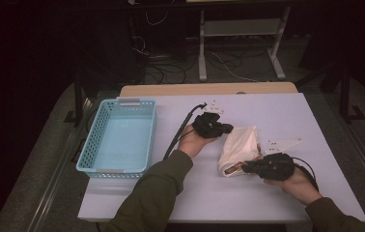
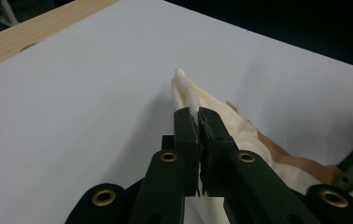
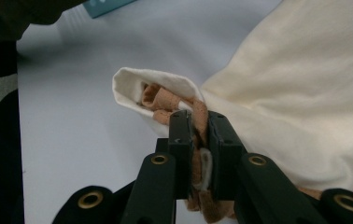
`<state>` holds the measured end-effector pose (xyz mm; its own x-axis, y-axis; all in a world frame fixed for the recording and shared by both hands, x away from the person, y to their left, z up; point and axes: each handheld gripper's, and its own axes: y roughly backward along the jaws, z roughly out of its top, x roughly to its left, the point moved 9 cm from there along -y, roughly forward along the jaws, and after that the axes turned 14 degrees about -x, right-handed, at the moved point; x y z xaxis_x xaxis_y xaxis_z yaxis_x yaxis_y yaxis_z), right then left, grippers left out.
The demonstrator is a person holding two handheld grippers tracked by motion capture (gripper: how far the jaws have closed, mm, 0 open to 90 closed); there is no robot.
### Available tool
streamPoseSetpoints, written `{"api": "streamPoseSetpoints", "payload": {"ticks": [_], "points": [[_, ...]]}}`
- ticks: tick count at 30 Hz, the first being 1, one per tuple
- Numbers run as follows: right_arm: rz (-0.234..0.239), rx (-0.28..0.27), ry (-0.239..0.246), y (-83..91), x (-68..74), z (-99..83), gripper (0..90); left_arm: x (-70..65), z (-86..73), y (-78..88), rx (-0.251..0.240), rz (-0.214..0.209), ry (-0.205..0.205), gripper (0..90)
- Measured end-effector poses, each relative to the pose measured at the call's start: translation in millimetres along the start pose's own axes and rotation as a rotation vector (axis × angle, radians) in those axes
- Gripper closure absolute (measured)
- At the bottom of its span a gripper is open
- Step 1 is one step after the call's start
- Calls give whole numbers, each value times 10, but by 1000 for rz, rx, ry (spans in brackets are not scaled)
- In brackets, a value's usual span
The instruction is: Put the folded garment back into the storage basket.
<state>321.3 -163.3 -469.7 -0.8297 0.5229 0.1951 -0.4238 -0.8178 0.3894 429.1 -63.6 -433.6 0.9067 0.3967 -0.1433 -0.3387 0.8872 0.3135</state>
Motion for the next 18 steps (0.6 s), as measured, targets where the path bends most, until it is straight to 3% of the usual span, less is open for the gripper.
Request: {"api": "streamPoseSetpoints", "payload": {"ticks": [18], "points": [[-50,-70,-17,23,-208,344,797,-209,167,168,-55,-52,-6,867]]}}
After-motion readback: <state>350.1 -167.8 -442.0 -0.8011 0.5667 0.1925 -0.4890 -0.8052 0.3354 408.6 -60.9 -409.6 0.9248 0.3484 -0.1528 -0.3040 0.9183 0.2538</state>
